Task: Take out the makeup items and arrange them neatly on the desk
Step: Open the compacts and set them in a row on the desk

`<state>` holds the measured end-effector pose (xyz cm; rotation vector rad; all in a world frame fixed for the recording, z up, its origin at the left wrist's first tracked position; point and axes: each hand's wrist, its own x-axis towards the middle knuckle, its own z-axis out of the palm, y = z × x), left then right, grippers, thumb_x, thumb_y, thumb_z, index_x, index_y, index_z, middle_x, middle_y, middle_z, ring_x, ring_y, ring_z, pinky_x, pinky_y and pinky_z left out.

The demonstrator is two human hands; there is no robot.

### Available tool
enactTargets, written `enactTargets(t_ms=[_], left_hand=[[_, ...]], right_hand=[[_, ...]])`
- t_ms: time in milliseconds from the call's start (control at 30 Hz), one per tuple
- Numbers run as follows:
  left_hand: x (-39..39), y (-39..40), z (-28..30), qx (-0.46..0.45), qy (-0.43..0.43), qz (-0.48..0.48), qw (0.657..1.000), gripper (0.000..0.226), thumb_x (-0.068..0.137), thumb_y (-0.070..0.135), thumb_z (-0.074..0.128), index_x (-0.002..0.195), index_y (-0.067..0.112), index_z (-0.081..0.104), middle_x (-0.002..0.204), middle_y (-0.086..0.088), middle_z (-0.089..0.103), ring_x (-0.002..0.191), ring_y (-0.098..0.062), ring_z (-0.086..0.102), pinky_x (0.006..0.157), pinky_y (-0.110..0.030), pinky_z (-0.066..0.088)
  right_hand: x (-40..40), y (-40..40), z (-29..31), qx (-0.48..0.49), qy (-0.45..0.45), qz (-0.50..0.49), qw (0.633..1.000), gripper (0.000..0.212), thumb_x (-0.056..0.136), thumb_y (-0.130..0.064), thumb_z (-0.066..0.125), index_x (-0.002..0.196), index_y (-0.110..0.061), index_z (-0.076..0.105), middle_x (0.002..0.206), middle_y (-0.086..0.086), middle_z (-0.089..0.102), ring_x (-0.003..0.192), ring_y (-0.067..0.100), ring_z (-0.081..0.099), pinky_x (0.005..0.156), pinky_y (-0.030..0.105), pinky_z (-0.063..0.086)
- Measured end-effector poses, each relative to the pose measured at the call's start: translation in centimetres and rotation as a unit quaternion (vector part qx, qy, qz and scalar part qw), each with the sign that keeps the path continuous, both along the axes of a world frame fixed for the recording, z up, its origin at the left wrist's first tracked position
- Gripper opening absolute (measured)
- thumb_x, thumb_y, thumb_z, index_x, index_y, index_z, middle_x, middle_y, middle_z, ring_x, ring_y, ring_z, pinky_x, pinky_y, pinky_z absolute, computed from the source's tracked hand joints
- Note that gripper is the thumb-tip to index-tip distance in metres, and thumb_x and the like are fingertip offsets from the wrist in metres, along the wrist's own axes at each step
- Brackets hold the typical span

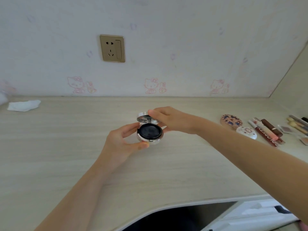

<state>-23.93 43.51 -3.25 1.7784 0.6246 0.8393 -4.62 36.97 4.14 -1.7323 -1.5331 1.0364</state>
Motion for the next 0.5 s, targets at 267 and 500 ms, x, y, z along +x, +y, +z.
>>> enactTargets(t_ms=[267, 500], left_hand=[[0.2, -0.1, 0.4, -0.002, -0.015, -0.020, 1.000, 0.059, 0.053, 0.018, 0.088, 0.107, 0.029, 0.067, 0.106, 0.019, 0.070, 0.109, 0.006, 0.059, 0.083, -0.005, 0.043], [0.6, 0.2, -0.7, 0.040, 0.046, 0.005, 0.998, 0.061, 0.054, 0.016, 0.091, 0.108, 0.029, 0.067, 0.109, 0.018, 0.069, 0.109, 0.009, 0.058, 0.087, 0.000, 0.037]], right_hand=[[0.6, 0.6, -0.7, 0.023, 0.171, -0.006, 0.985, 0.049, 0.093, -0.052, 0.048, 0.114, -0.012, 0.067, 0.117, 0.005, 0.069, 0.113, 0.019, 0.063, 0.104, 0.037, 0.045], [0.4, 1.0, -2.1, 0.056, 0.118, -0.049, 0.990, 0.044, 0.094, -0.043, 0.054, 0.107, -0.004, 0.069, 0.117, 0.017, 0.066, 0.113, 0.024, 0.062, 0.106, 0.045, 0.043]])
